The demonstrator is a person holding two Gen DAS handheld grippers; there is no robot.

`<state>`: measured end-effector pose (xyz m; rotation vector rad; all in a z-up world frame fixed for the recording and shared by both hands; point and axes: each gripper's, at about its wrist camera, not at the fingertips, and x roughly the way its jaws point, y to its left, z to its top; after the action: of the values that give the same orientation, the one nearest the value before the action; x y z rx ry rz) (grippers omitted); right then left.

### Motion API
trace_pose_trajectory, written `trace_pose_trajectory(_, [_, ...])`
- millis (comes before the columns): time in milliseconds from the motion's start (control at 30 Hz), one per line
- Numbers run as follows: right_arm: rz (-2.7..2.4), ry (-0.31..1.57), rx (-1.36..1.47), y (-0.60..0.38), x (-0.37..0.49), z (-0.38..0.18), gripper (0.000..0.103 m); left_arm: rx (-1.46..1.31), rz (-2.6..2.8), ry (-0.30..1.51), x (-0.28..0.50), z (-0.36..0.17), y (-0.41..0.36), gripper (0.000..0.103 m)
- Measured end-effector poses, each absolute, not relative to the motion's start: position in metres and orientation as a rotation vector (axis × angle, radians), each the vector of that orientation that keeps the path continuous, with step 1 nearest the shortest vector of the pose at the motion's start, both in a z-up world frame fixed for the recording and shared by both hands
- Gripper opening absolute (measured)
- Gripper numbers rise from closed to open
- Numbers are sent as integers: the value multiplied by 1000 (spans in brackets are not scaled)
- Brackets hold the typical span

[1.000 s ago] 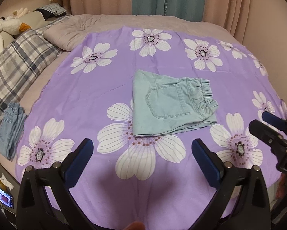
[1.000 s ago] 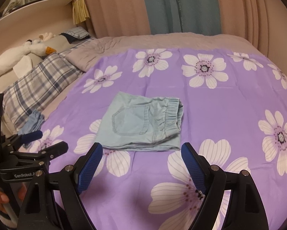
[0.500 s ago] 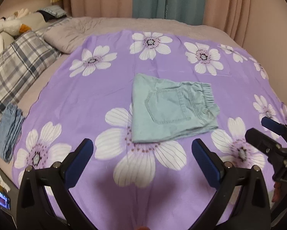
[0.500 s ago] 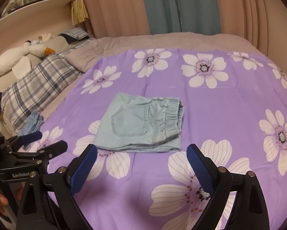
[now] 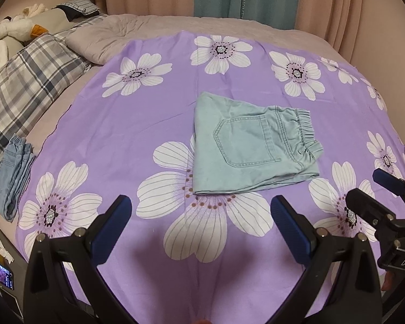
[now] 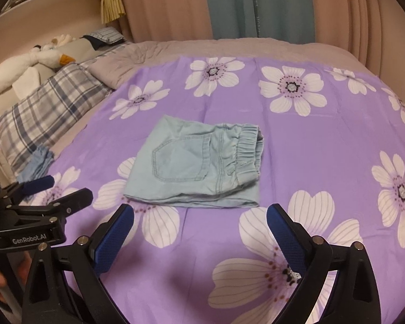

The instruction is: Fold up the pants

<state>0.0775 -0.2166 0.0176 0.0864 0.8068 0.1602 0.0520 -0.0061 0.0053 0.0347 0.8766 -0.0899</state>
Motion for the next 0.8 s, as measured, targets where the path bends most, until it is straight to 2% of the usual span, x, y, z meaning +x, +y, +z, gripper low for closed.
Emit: trace_pose_trajectory(800, [159, 813, 102, -221, 78, 16, 98, 46, -68, 877, 54, 8, -10, 103])
